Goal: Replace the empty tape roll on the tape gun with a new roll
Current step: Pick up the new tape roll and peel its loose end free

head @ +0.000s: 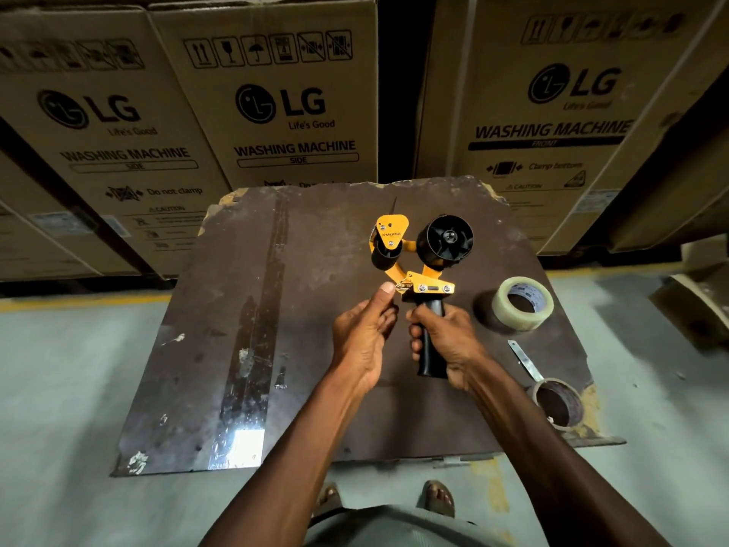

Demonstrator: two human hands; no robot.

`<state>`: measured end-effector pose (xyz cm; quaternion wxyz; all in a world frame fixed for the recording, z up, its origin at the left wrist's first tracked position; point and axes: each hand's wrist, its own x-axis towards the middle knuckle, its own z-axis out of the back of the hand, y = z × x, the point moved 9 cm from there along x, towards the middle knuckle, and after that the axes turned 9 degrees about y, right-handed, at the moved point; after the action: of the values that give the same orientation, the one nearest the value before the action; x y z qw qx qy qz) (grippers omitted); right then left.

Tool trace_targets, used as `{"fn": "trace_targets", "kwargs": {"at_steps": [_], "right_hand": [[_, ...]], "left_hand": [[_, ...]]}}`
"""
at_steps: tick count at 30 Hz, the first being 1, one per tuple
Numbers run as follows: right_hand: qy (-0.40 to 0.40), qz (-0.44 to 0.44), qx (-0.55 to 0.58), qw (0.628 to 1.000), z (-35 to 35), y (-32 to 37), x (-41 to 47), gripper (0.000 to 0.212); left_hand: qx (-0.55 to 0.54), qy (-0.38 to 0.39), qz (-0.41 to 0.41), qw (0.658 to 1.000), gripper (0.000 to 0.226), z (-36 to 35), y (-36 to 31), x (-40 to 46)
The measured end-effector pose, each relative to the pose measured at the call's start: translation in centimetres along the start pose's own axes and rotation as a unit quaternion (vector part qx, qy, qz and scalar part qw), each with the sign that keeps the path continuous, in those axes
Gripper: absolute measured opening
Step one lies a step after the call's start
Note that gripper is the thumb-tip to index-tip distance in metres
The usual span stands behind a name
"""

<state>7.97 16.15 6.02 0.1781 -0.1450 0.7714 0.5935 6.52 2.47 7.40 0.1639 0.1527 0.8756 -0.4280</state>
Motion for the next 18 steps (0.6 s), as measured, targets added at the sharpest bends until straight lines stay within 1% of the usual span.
{"fn": "trace_targets", "kwargs": {"at_steps": [4,8,10,12,13,16,18], "right_hand": [[-0.002,-0.010,-0.012,1.000,0.3,-0.8,0.1,0.007],[-0.007,-0.023,-0.021,1.000,0.7,-1.7,0.2,0.005],[-0.009,-0.028,-0.025,0.999,0.9,-2.4,0.4,0.004],[-0.011,-0.038,-0.034,0.999,1.1,-3.6,0.6,0.005],[-0.012,-0.045,-0.037,0.998,1.2,-4.3,0.7,0.005],[-0.014,-0.069,-0.045,0.997,1.3,-6.7,1.0,0.006],[-0.014,-0.088,-0.050,0.995,1.2,-8.5,1.2,0.009]], "left_hand": [[0.025,0.001,-0.032,0.999,0.013,1.2,-0.9,0.3],[0.078,-0.013,-0.085,0.993,0.036,2.8,-2.6,1.0],[0.095,-0.014,-0.102,0.990,0.039,3.5,-3.2,1.3],[0.099,-0.015,-0.110,0.989,0.048,3.9,-3.5,1.4],[0.098,-0.015,-0.111,0.989,0.048,4.0,-3.6,1.4],[0.096,-0.016,-0.102,0.990,0.026,4.4,-3.4,1.3],[0.108,-0.012,-0.094,0.990,0.018,4.8,-3.1,1.3]]}}
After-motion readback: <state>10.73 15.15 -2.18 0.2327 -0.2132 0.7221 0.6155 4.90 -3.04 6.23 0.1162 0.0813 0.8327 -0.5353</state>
